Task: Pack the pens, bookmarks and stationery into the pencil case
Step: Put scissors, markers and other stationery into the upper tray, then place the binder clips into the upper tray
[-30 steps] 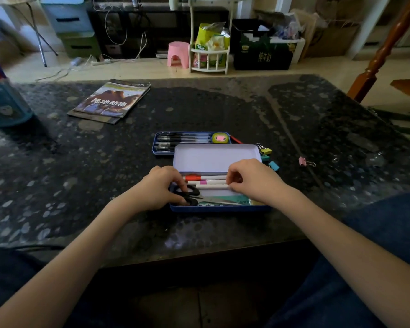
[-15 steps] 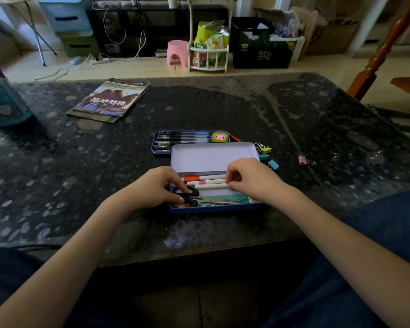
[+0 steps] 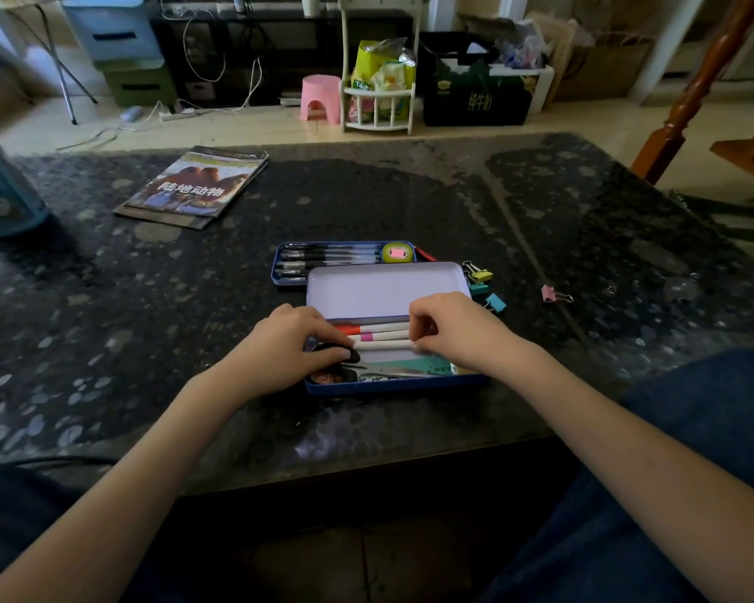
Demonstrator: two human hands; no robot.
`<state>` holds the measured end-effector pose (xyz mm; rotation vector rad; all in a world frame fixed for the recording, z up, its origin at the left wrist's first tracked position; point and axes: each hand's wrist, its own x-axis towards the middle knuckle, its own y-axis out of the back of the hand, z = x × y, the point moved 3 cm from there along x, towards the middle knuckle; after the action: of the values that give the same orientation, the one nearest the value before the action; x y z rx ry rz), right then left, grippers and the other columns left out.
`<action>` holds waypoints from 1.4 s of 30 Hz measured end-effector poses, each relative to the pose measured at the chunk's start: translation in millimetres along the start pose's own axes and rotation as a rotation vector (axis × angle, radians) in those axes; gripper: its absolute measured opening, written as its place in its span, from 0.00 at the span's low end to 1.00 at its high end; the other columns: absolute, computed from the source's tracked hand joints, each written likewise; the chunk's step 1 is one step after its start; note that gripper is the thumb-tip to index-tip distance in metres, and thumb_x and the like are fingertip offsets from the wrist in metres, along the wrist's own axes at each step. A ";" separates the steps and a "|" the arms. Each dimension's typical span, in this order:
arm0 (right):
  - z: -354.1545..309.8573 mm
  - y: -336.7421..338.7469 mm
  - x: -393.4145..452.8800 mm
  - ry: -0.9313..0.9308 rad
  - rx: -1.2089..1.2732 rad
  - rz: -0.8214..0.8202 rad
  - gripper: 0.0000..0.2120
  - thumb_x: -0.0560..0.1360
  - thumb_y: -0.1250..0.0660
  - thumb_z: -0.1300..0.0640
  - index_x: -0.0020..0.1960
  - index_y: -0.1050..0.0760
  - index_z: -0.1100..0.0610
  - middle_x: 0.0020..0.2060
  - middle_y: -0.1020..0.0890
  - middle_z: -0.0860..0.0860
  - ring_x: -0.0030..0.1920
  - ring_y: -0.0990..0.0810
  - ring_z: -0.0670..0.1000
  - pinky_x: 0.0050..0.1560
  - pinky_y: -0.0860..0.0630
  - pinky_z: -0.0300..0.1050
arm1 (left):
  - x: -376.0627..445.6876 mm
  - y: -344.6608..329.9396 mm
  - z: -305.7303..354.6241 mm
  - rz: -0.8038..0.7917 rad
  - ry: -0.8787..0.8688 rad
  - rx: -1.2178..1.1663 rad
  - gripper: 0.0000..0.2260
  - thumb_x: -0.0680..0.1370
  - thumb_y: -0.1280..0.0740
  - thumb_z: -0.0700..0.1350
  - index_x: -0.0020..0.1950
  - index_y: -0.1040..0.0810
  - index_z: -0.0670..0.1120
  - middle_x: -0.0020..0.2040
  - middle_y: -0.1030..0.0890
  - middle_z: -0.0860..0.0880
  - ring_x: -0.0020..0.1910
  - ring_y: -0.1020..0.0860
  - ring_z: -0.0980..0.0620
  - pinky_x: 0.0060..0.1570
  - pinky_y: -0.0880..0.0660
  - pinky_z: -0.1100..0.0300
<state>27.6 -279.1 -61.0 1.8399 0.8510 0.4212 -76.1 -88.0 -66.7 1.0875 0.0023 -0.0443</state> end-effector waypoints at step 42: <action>94.3 40.1 20.6 -0.388 0.020 0.308 0.23 0.79 0.41 0.63 0.73 0.34 0.51 0.68 0.28 0.55 0.67 0.29 0.57 0.67 0.32 0.53 | 0.6 -2.2 -1.3 0.211 0.030 -0.286 0.09 0.76 0.34 0.50 0.39 0.17 0.58 0.42 0.21 0.57 0.44 0.24 0.63 0.42 0.30 0.71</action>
<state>115.6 -335.4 -66.1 1.9911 0.3103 0.2324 -75.6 -87.9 -69.2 0.7971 -0.0770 0.1585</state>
